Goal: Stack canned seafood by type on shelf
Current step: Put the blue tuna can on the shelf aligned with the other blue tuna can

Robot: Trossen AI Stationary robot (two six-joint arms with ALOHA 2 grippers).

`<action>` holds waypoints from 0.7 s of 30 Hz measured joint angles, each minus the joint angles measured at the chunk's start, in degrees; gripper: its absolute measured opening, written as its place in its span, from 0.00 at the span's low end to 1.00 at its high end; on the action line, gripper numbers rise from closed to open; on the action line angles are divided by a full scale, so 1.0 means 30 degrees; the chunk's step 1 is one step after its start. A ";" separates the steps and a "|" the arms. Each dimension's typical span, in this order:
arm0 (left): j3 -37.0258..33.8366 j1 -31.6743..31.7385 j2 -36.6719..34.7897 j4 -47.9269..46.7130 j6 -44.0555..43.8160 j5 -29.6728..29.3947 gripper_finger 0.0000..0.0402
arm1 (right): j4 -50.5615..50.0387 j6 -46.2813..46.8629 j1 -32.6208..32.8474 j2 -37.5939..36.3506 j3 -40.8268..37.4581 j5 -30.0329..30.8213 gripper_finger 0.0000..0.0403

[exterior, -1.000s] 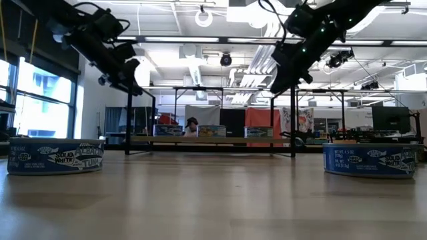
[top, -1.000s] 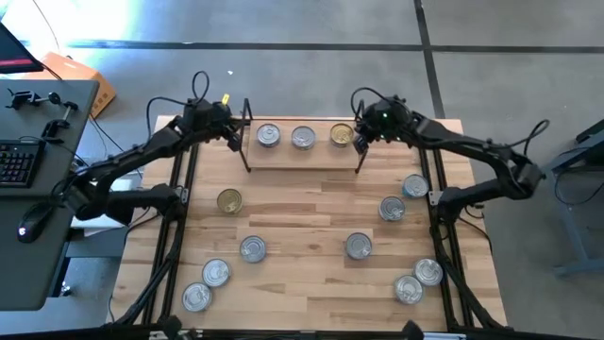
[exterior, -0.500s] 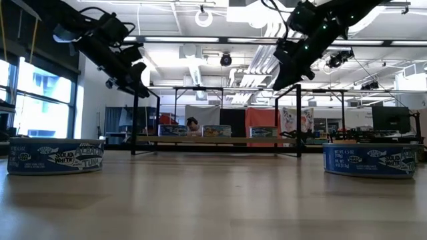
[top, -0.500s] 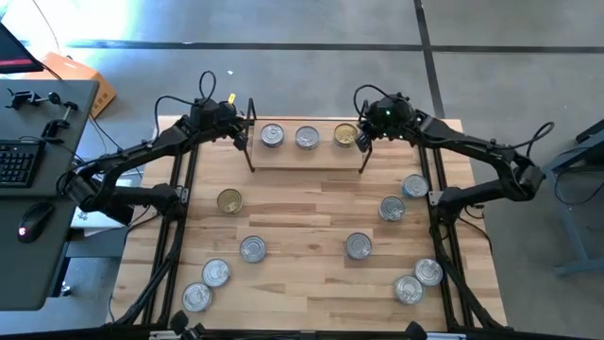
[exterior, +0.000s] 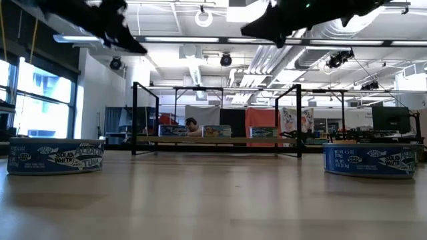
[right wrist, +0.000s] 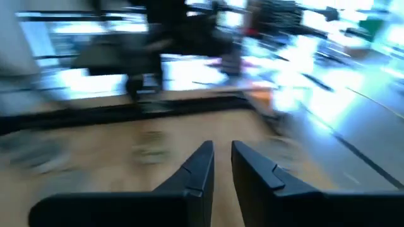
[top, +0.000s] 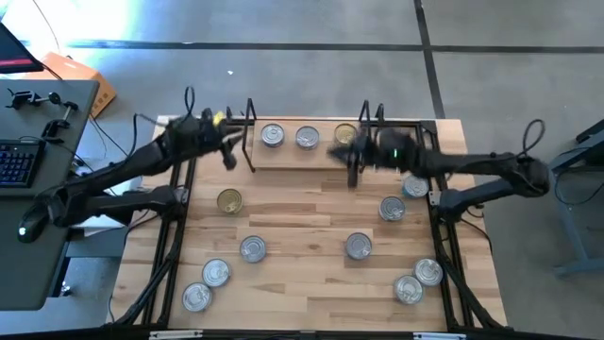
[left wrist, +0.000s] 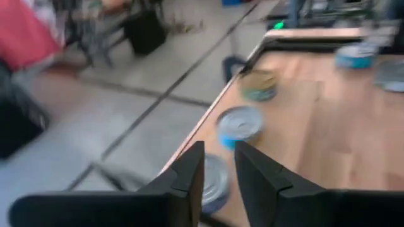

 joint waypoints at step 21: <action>-0.0940 -2.0317 0.4943 0.2757 -0.2556 -0.9694 0.00 | 0.3356 -0.1009 1.7012 0.0507 -0.2732 1.0643 0.11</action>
